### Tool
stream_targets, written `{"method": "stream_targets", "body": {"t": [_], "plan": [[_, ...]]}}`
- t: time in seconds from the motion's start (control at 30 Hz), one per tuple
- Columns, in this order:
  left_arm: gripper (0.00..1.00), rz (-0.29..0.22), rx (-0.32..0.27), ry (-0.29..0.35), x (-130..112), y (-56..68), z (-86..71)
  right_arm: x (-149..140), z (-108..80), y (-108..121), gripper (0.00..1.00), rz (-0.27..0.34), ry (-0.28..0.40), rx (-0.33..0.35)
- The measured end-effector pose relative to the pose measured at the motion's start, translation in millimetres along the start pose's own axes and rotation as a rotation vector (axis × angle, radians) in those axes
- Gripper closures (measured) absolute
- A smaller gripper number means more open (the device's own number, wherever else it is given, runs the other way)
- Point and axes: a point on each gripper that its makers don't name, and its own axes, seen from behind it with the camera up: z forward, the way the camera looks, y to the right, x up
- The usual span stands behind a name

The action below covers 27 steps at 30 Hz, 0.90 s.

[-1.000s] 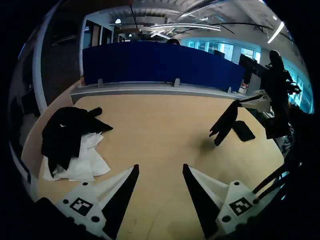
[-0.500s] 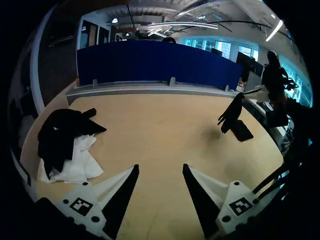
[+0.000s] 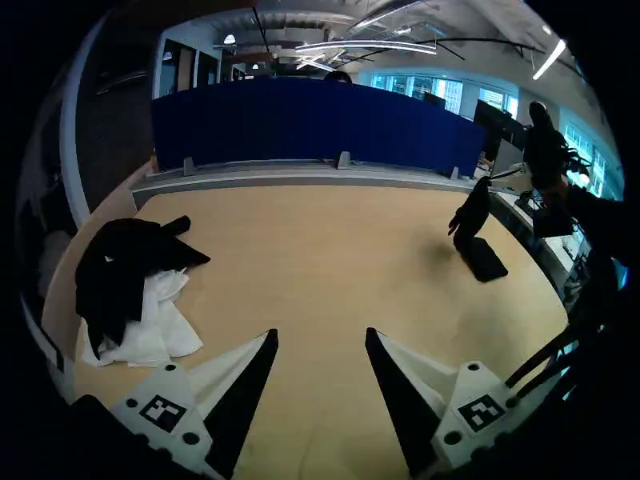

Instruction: Fold towel

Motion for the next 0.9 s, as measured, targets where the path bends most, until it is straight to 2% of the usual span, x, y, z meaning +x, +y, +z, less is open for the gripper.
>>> {"method": "stream_targets", "body": {"t": [0.27,0.47,0.7,0.9], "plan": [[0.2,-0.004,0.012,-0.016,-2.3,4.2,-0.1,2.1,8.3,46.9,0.92,0.005,-0.011,-0.032],[0.2,-0.006,0.016,-0.026,-3.9,8.8,1.3,-4.7,16.4,66.4,0.92,-0.004,-0.033,-0.039],[0.2,0.004,0.013,-0.031,-3.2,17.5,2.8,-23.1,17.7,68.3,0.92,0.012,-0.057,-0.024],[0.2,0.011,0.0,-0.032,-1.8,25.9,5.7,-51.3,5.4,57.5,0.92,0.035,-0.082,-0.005]]}}
